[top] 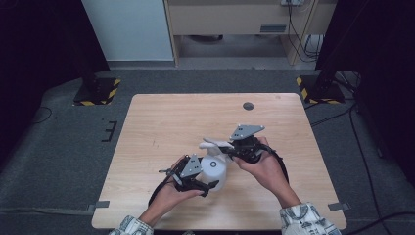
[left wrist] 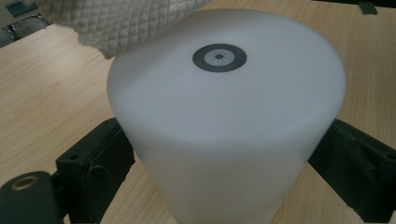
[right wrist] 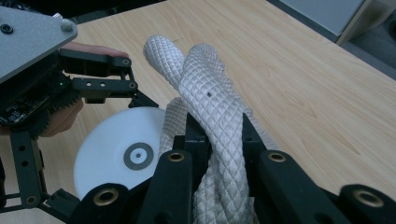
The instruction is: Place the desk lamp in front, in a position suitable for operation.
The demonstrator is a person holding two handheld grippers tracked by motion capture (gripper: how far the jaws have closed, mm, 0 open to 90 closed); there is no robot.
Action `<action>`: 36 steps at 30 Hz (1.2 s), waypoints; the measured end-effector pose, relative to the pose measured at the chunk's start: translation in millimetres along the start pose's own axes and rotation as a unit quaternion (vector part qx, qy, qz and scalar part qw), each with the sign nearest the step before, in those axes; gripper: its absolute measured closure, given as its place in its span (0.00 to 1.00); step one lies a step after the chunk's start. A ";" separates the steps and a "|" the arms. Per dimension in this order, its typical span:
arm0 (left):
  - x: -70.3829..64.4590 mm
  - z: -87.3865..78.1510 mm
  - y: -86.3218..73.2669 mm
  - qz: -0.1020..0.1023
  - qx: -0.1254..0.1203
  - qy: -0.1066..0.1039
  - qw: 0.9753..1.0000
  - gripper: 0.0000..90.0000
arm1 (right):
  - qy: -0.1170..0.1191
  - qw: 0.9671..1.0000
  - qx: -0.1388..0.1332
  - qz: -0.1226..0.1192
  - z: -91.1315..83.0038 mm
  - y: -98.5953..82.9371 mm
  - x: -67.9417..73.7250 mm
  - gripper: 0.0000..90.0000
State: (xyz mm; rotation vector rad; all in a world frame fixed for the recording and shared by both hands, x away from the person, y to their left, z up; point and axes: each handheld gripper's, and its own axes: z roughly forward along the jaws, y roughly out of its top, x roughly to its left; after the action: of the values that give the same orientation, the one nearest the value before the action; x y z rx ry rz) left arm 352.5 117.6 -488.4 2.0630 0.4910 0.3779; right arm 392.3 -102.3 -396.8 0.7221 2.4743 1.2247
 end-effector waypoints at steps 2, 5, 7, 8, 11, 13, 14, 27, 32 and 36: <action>0.0 0.0 0.0 0.000 0.000 0.001 1.000 0.08 | 0.004 1.000 0.002 -0.001 4.4 0.1 2.8 0.89; 0.0 0.1 0.0 0.001 0.001 0.002 1.000 0.08 | 0.011 1.000 0.006 -0.006 8.0 -0.6 7.2 0.89; 0.1 0.0 0.0 0.002 0.002 0.004 1.000 0.08 | 0.015 1.000 0.008 -0.008 9.3 -1.8 9.5 0.89; 0.2 -0.2 0.0 0.002 0.003 0.008 1.000 0.08 | 0.018 1.000 0.010 -0.010 9.8 -3.0 11.2 0.89; 0.0 0.4 0.0 0.002 0.002 0.001 1.000 0.08 | 0.023 1.000 0.010 -0.013 9.5 -6.0 14.9 0.89; -0.3 0.4 0.2 0.004 0.002 0.002 1.000 0.08 | 0.028 0.999 0.010 -0.016 7.8 -8.0 17.7 0.89; -0.6 0.3 0.5 0.004 0.001 0.005 1.000 0.08 | 0.030 0.999 0.009 -0.016 7.1 -8.7 18.6 0.89; -0.3 0.9 0.4 -0.003 0.003 -0.009 1.000 0.09 | 0.017 1.000 0.019 0.000 -5.9 -20.7 0.8 0.89; 0.3 0.0 0.5 -0.002 0.005 -0.006 1.000 0.09 | 0.012 1.000 0.021 0.010 3.0 -18.5 -6.3 0.89; 0.3 0.4 0.5 -0.002 0.005 -0.010 1.000 0.09 | 0.016 1.000 0.022 0.009 14.1 -12.4 -4.5 0.89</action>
State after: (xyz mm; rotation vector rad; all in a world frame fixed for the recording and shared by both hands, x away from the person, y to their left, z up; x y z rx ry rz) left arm 352.9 117.2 -488.2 2.0728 0.4859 0.3520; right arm 398.8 -101.9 -415.1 0.7435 2.5342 1.2010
